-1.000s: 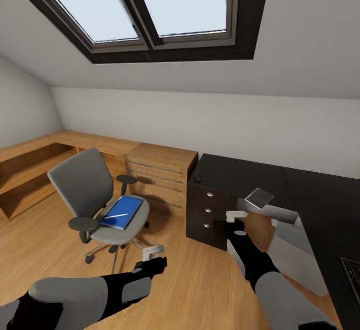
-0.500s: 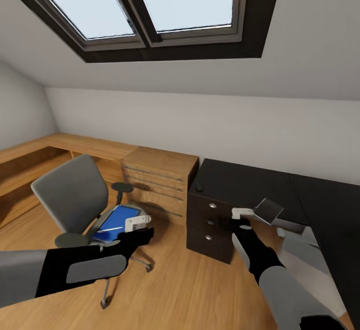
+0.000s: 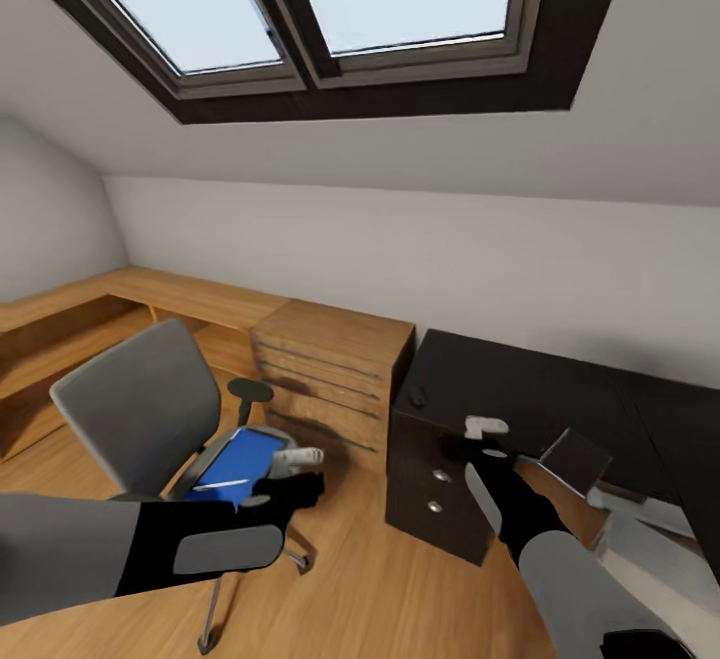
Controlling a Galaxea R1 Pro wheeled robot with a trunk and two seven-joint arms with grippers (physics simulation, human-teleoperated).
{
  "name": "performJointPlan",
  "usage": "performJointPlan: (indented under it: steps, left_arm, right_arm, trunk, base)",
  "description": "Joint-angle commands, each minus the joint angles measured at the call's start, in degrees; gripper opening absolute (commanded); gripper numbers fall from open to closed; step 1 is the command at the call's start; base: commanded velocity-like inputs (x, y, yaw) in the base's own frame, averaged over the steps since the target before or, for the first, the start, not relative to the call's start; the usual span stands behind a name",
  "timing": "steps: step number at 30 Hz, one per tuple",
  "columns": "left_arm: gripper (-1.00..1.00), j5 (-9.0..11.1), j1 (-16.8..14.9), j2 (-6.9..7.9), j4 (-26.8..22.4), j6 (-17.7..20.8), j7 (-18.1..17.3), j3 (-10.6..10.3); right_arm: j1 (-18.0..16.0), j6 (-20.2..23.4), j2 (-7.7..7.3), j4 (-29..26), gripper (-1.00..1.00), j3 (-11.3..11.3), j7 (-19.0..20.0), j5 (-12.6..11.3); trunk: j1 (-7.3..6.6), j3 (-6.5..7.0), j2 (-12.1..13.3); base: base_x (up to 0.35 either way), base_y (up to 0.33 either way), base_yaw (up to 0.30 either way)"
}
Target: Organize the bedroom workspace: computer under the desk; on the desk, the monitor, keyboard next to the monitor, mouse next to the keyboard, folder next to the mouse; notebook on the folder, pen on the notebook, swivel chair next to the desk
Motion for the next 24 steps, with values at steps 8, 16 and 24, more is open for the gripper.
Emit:
performJointPlan:
  steps: [8, 16, 24]
  left_arm:
    - [1.0, 0.34, -0.1, -0.55, 0.69, -0.42, -0.07, -0.58]
    - [1.0, 0.42, -0.08, -0.66, 0.72, -0.43, -0.13, -0.68]
    - [1.0, 0.37, -0.11, -0.6, 0.73, -0.43, -0.06, -0.67]
  right_arm:
    - [-0.03, 0.13, -0.11, -0.18, 1.0, 0.18, -0.41, -0.53]
    - [-0.03, 0.07, -0.07, -0.16, 1.0, 0.3, -0.44, -0.39]
    - [-0.03, -0.13, -0.07, 0.03, 1.0, 0.35, -0.27, -0.29]
  trunk:
    - [0.06, -0.16, -0.1]
    - [0.06, -0.16, -0.1]
    - [0.06, -0.16, -0.1]
  base:
    - [0.327, 0.0, 0.095]
    - [0.327, 0.0, 0.006]
    - [0.327, 0.0, 0.0]
